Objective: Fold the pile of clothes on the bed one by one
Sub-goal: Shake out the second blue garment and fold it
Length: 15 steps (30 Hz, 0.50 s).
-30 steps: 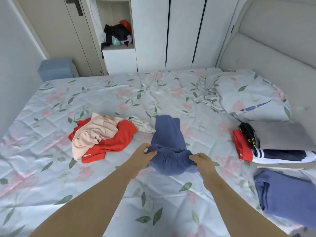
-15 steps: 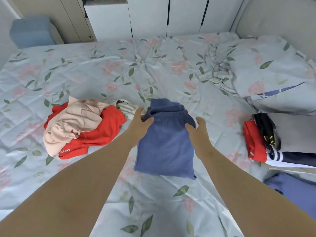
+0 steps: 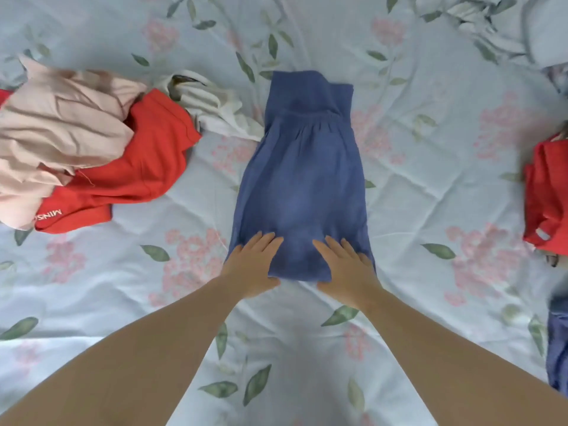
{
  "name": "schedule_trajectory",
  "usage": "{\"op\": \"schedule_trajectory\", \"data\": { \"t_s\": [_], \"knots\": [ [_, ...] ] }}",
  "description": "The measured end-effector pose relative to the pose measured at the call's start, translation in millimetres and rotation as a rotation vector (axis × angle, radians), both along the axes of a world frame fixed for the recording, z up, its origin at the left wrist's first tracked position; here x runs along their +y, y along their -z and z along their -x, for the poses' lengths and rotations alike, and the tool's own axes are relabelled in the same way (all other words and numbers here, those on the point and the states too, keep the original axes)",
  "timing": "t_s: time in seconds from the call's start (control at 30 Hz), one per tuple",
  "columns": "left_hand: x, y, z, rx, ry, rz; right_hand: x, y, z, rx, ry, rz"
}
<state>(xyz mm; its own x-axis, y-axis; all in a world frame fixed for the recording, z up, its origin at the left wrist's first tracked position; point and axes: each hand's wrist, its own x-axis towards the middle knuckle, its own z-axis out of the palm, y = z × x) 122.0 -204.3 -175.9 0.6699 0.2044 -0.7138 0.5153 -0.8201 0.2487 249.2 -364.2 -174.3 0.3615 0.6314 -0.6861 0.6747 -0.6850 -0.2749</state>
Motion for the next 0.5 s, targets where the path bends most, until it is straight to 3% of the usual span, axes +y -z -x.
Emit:
{"op": "schedule_trajectory", "data": {
  "t_s": [0.1, 0.23, 0.3, 0.43, 0.5],
  "knots": [
    [-2, 27, 17, -0.009, 0.207, -0.175, -13, 27, 2, -0.160, -0.187, -0.086],
    [6, 49, 31, -0.478, 0.293, -0.354, -26, 53, 3, -0.297, -0.135, -0.335],
    [11, 53, 31, -0.622, 0.264, -0.373, -22, 48, 3, -0.288, -0.074, -0.404],
    [9, 31, 23, -0.634, 0.248, -0.246, -22, 23, -2, -0.142, -0.014, -0.256],
    [1, 11, 26, -0.428, 0.223, -0.172, -28, 5, 2, -0.088, -0.004, -0.156]
  ]
}}
